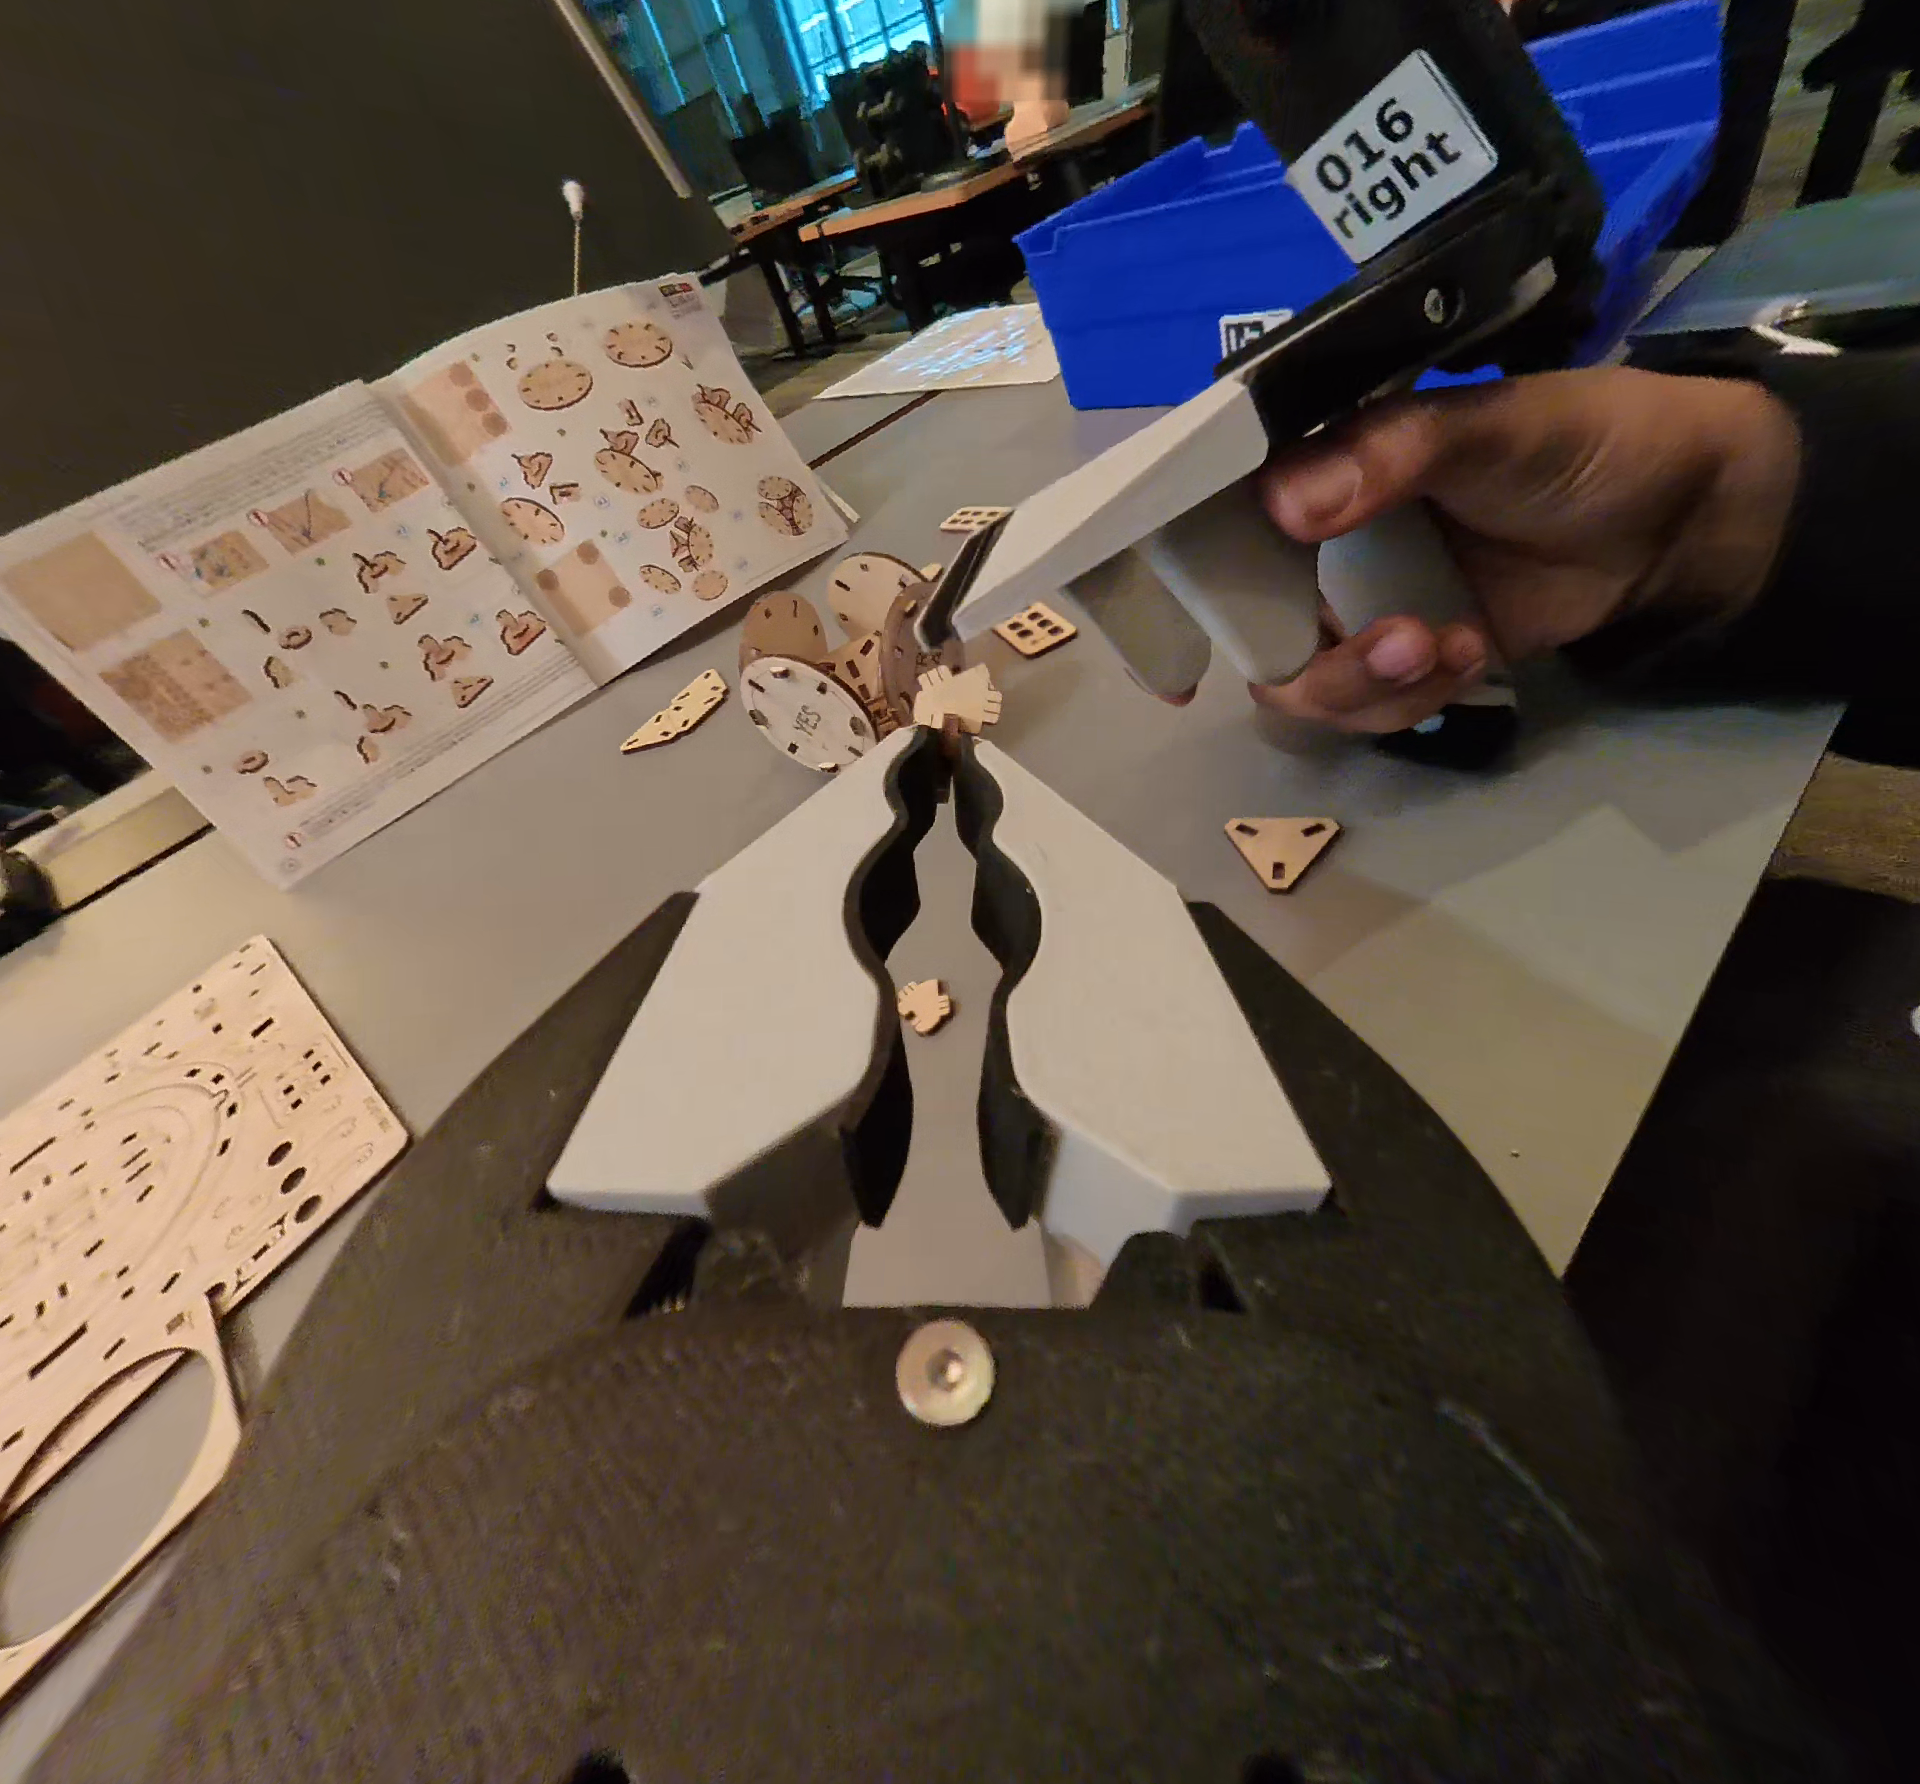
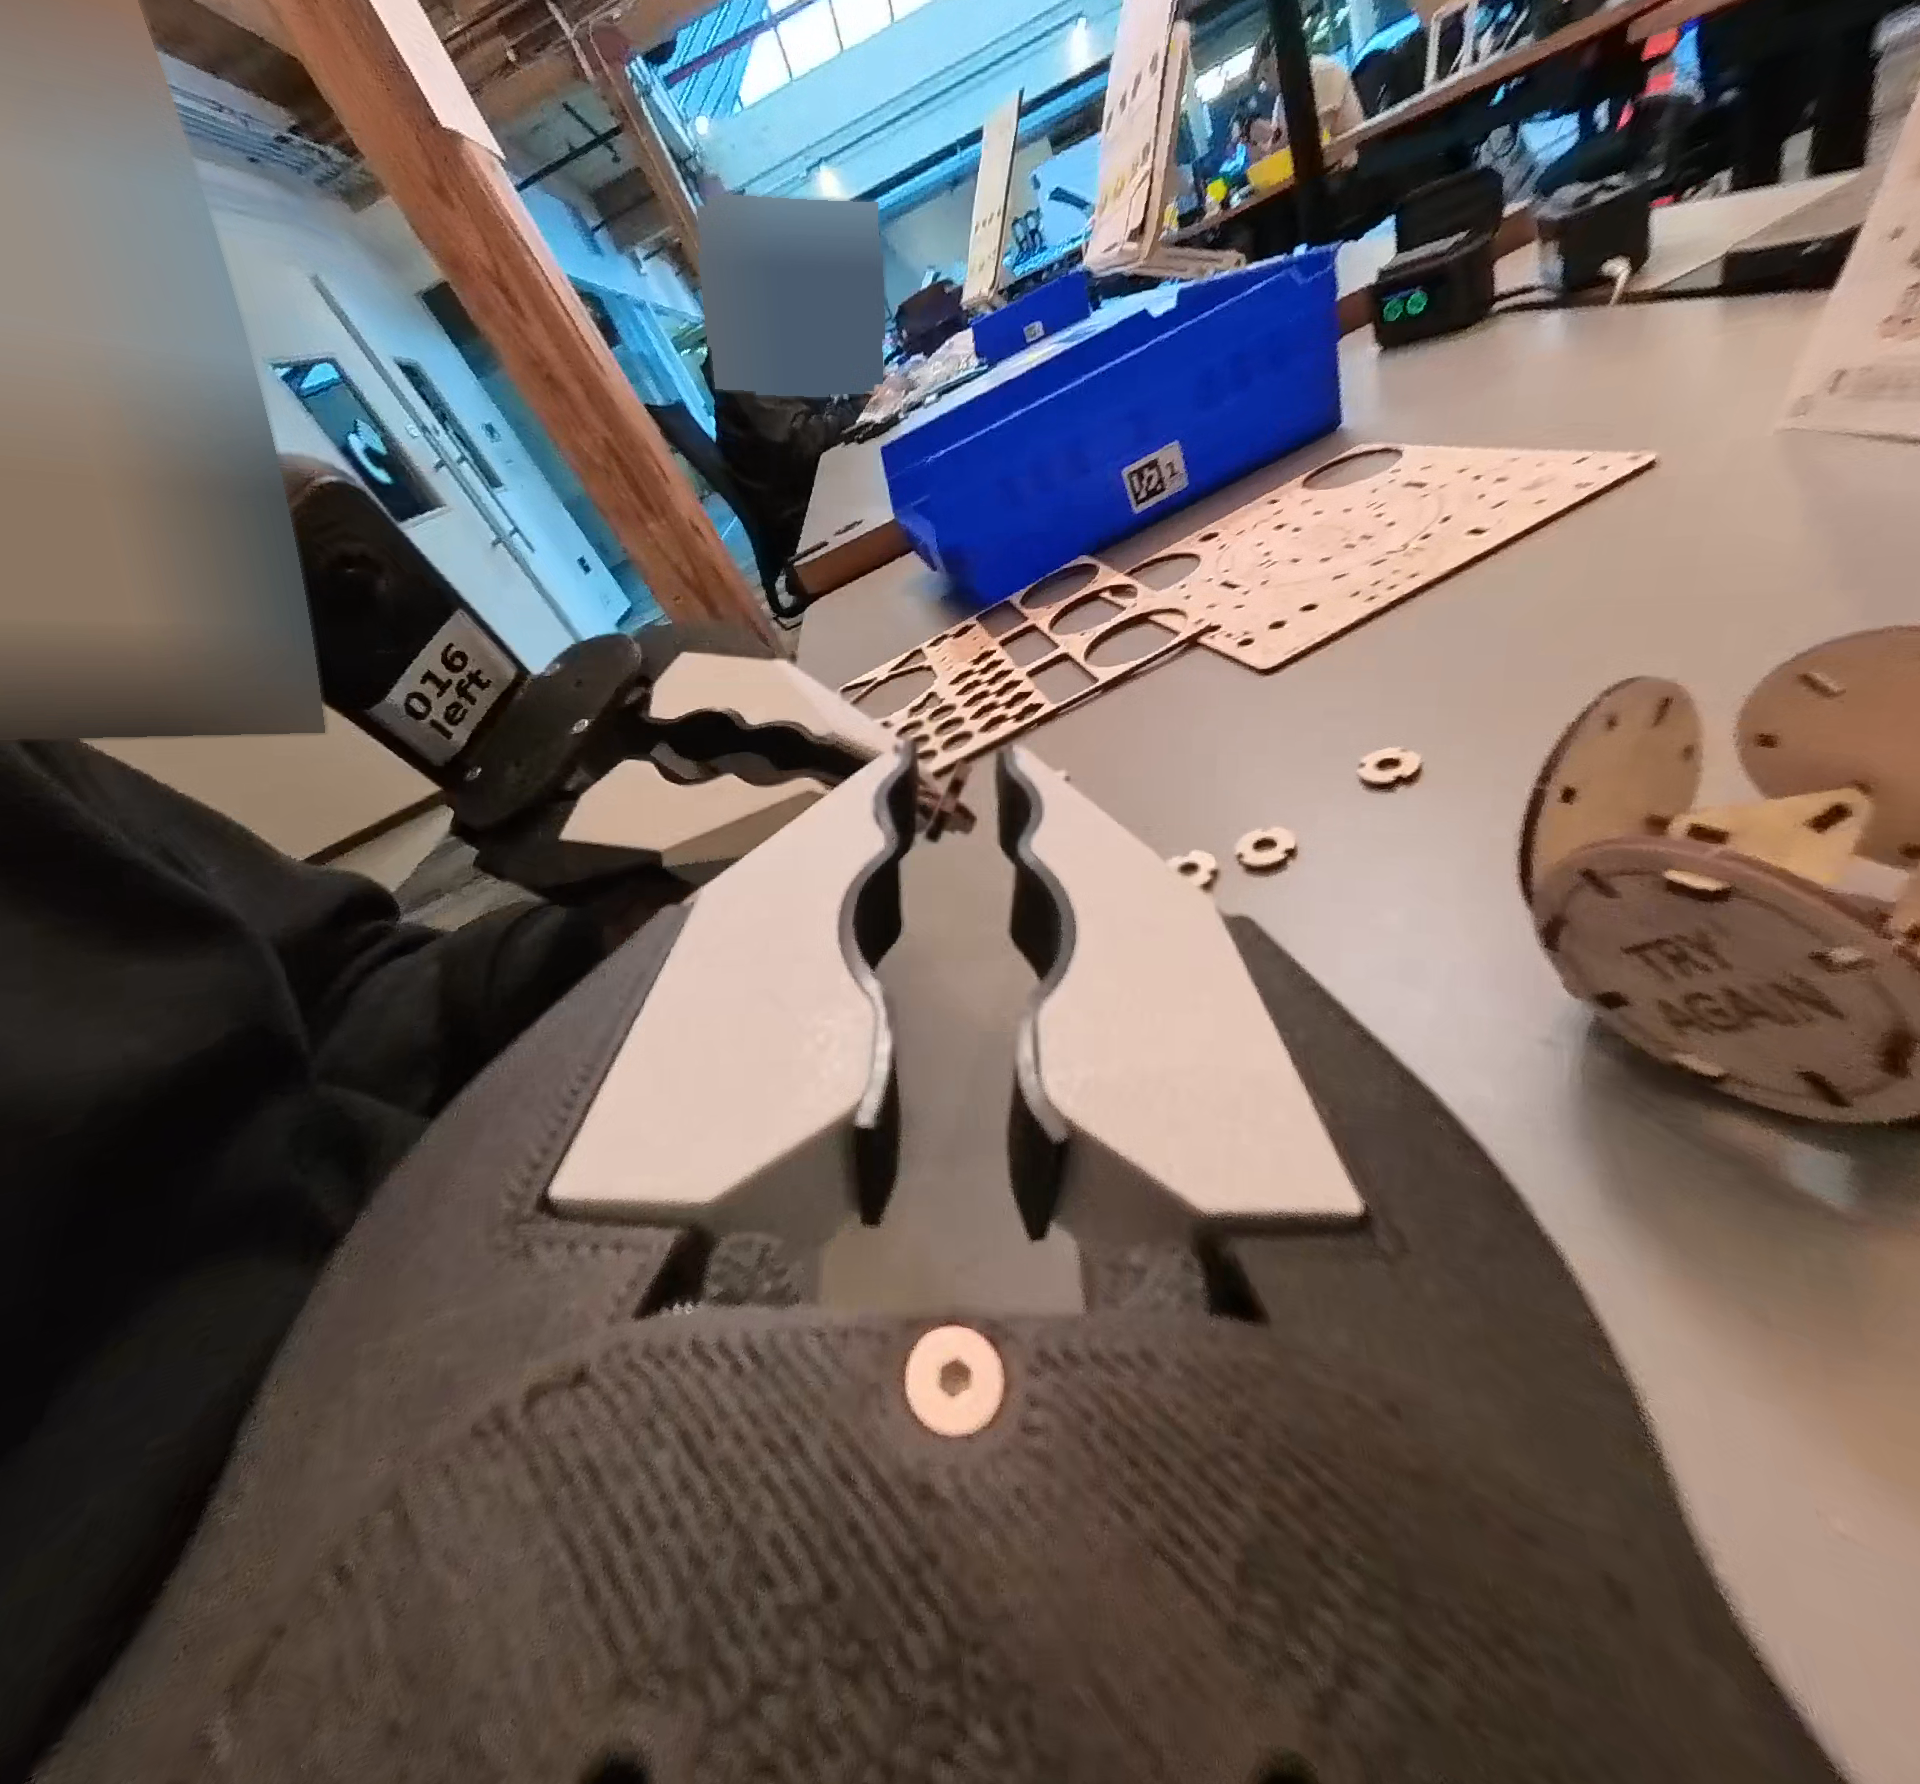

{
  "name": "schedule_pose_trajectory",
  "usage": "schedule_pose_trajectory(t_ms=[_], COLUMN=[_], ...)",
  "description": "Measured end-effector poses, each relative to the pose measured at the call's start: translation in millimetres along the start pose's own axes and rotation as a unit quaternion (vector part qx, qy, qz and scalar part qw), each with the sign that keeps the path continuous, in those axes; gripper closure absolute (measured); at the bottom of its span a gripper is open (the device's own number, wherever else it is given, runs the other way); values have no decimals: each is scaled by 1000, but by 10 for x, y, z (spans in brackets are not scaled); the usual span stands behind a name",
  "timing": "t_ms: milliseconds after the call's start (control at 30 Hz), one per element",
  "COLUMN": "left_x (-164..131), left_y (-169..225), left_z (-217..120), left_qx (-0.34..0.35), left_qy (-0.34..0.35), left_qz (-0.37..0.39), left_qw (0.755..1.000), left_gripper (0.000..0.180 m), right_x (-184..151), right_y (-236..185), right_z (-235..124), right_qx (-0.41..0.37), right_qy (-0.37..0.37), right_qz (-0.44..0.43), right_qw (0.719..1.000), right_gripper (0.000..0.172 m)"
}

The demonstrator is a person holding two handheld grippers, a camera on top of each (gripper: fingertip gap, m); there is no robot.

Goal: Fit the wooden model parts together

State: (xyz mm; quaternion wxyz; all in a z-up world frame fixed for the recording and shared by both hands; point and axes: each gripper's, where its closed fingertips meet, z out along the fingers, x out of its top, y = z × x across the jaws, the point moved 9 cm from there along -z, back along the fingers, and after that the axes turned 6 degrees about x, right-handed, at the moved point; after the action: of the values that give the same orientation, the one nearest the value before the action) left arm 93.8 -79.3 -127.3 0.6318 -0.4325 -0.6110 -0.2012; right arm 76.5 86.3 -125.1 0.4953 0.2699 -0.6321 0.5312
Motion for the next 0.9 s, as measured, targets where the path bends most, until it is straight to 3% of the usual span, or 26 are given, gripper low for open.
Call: schedule_pose_trajectory(t_ms=[133, 267, 333, 433, 467, 633, 800, 900], left_x=[3, -31, -103, -242, -276, -410, -438, -436], left_y=[-19, -286, -466, -668, -715, -812, -840, -826], left_z=[-16, -68, -80, -57, -60, -42, -50, -36], left_qx=[7, 2, -18, -67, -78, -151, -172, -177], left_qy=[6, 30, 35, 35, 43, 68, 76, 70], left_qz=[-7, -131, -230, -363, -394, -517, -545, -543], left_qw=[1000, 991, 972, 929, 915, 840, 817, 818], left_gripper=[179, 179, 179, 178, 179, 179, 179, 179], right_x=[14, 53, 15, -164, -205, -296, -392, -418], right_y=[20, 75, 120, 179, 180, 136, 156, 151], right_z=[-21, -89, -77, 25, 65, 167, 243, 269], right_qx=[6, -41, -85, -124, -129, -113, -118, -144], right_qy=[15, 6, -46, -199, -225, -278, -331, -346], right_qz=[9, -30, -35, -43, -50, -75, -77, -115], right_qw=[1000, 999, 995, 971, 965, 951, 933, 920], right_gripper=[155, 155, 154, 132, 132, 132, 136, 157])
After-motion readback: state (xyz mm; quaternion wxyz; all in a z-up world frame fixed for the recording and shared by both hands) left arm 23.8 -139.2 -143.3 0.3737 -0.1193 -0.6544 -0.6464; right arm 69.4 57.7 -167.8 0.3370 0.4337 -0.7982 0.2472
